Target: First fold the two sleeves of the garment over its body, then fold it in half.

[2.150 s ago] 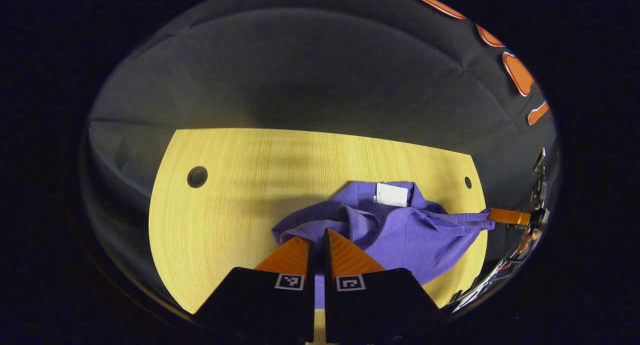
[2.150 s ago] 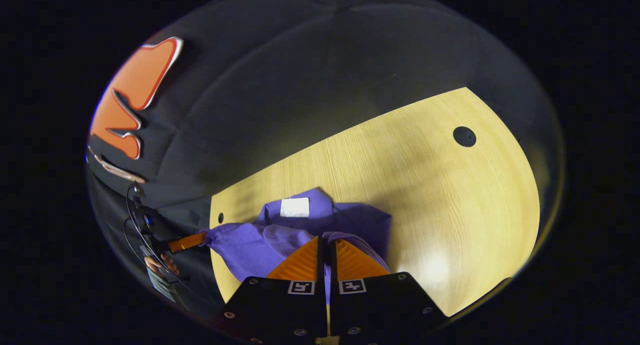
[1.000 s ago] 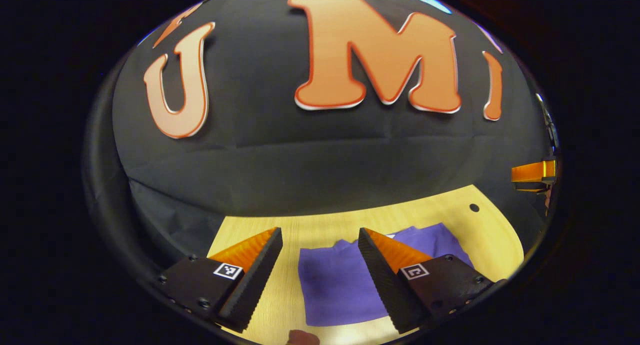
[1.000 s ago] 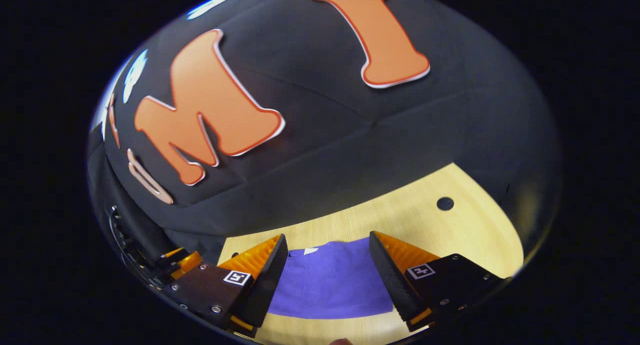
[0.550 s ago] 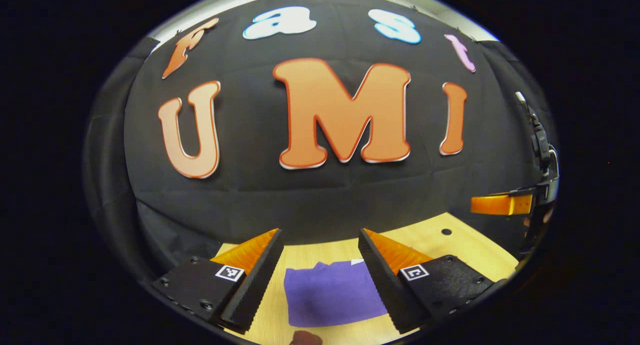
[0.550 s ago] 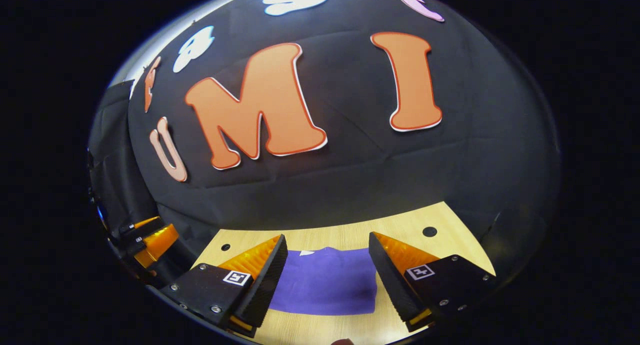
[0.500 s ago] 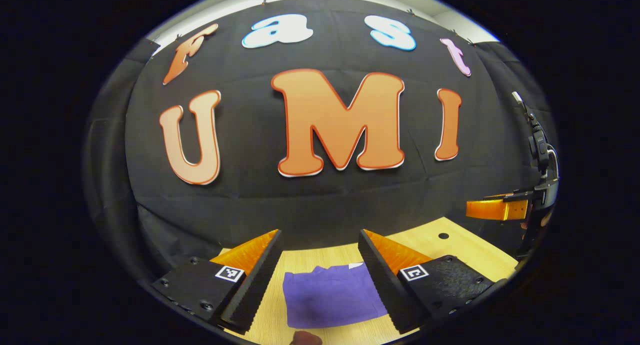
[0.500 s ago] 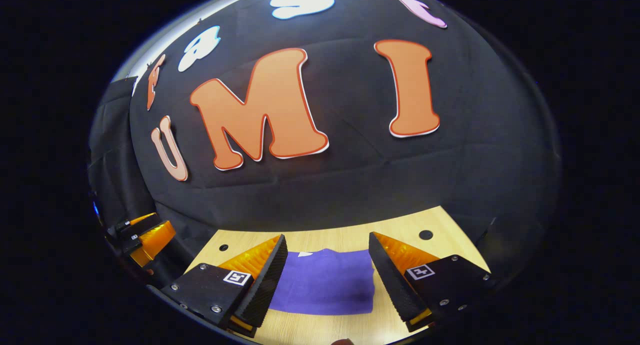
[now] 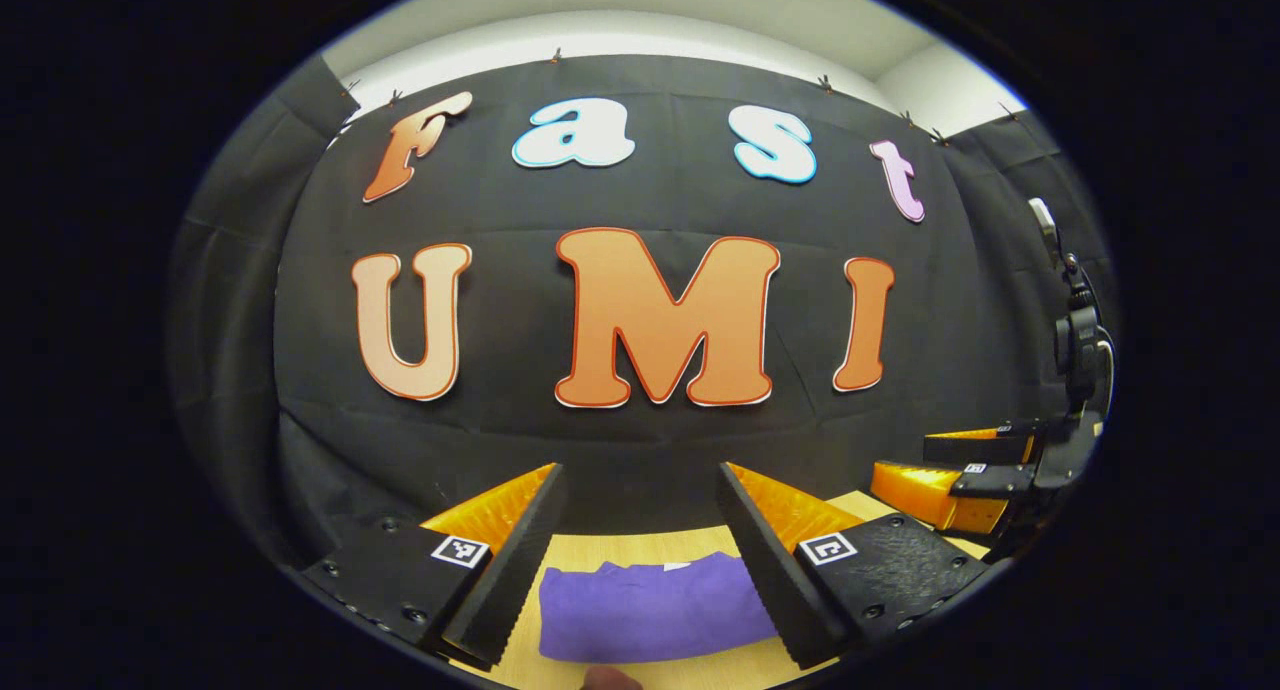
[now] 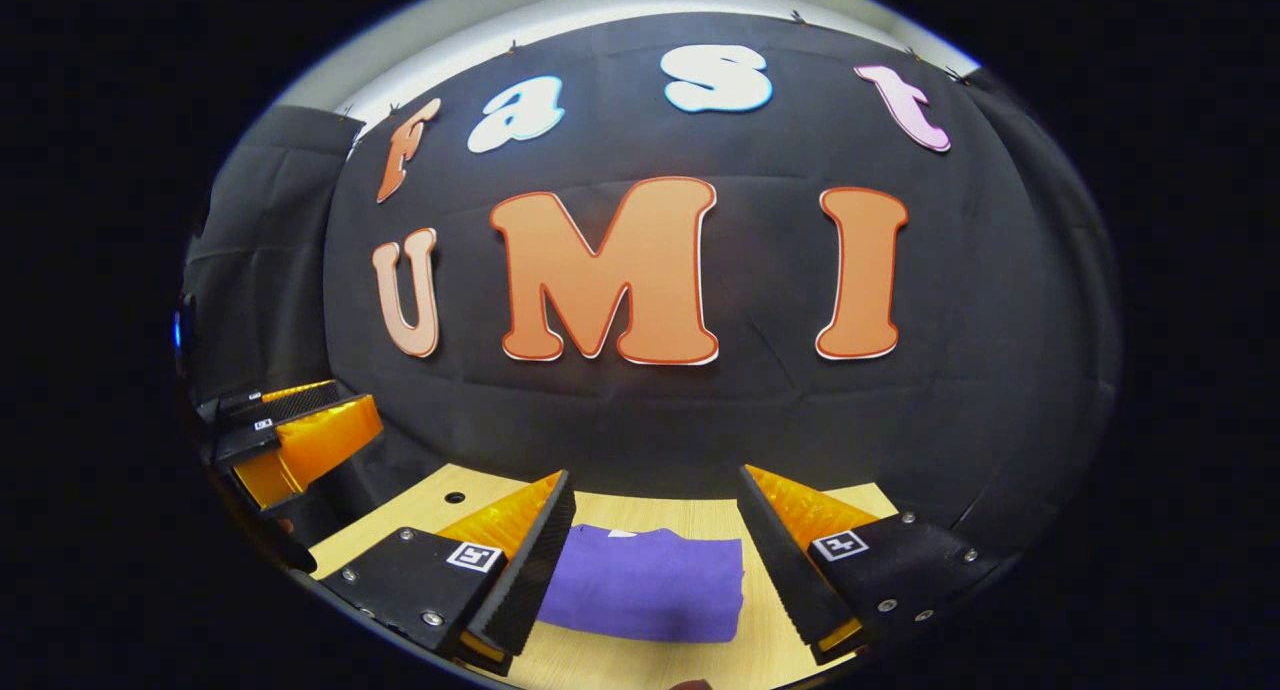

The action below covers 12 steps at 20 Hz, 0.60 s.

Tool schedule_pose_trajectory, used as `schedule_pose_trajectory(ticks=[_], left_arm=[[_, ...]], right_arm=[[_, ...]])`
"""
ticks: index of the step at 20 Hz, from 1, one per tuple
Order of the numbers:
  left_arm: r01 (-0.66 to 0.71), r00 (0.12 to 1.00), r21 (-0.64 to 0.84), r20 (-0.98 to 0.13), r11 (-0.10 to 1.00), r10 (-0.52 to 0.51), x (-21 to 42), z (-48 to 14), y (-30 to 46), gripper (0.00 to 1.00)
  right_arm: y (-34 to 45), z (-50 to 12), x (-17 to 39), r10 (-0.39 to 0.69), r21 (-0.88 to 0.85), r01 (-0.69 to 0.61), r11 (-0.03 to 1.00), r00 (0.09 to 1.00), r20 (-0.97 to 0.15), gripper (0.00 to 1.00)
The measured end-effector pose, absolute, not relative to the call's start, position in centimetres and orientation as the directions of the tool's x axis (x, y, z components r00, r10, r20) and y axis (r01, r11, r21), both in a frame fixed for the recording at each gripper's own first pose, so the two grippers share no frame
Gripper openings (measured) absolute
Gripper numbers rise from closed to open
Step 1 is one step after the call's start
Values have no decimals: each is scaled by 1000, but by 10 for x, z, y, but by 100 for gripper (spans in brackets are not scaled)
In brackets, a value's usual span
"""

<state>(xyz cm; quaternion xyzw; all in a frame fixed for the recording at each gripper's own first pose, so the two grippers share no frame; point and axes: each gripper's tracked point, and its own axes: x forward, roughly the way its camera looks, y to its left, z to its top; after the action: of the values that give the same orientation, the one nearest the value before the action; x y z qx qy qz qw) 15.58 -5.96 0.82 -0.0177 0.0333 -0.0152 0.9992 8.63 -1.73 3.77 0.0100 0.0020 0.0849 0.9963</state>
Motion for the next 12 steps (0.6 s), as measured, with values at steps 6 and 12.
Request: schedule_pose_trajectory(ticks=[6, 12], left_arm=[[12, 998, -8, -54, 1000, -12, 132, -15, -59, 98], [15, 1000, 19, -17, 1000, -14, 111, -23, -67, 97]], right_arm=[[-23, 34, 71, 149, 37, -151, 988, 987, 59, 97], [-21, 32, 55, 131, 18, -134, 991, 985, 108, 96]])
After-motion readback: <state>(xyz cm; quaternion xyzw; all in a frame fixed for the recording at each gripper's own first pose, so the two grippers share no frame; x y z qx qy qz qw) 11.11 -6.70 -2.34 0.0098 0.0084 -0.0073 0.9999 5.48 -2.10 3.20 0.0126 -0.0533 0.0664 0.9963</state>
